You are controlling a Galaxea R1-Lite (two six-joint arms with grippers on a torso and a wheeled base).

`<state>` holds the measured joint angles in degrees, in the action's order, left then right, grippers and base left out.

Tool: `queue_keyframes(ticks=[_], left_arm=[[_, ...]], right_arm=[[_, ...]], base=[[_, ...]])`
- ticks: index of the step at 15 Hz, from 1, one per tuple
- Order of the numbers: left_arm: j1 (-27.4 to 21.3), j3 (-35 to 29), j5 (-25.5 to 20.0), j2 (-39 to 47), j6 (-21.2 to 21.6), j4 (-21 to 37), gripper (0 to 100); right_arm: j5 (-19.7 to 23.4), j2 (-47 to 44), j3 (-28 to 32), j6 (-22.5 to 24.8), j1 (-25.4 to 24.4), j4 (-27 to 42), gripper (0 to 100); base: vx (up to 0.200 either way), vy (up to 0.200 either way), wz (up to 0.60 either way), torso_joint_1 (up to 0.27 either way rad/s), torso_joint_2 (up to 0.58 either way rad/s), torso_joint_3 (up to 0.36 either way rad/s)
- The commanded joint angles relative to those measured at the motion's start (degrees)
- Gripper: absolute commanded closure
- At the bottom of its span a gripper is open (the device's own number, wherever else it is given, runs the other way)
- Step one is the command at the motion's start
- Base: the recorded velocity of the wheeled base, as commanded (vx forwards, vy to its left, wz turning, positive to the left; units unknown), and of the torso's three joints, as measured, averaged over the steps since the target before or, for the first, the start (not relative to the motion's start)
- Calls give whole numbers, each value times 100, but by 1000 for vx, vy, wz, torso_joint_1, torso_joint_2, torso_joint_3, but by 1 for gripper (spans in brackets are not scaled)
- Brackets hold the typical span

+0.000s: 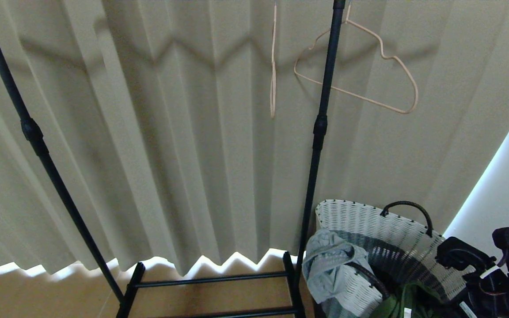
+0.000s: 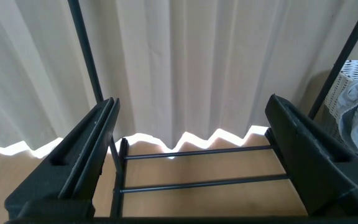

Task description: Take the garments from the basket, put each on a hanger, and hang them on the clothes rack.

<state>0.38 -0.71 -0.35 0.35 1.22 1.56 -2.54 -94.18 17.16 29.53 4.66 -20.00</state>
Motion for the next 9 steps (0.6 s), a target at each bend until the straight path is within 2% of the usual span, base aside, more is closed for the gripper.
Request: queue_keyframes(ticks=[1, 5, 9], left_arm=[[6, 0, 0, 0, 1, 2, 0], [6, 0, 0, 0, 1, -7, 0], [6, 0, 0, 0, 1, -7, 0]], right_arm=[[-36, -970, -3, 62, 193, -531, 0], [-98, -1577, 77, 62, 229, -1269, 0], [-98, -1840, 156, 62, 290, -1612, 0]], base=[[0, 0, 0, 0, 0, 0], [0, 0, 0, 0, 0, 0], [0, 0, 0, 0, 0, 0]])
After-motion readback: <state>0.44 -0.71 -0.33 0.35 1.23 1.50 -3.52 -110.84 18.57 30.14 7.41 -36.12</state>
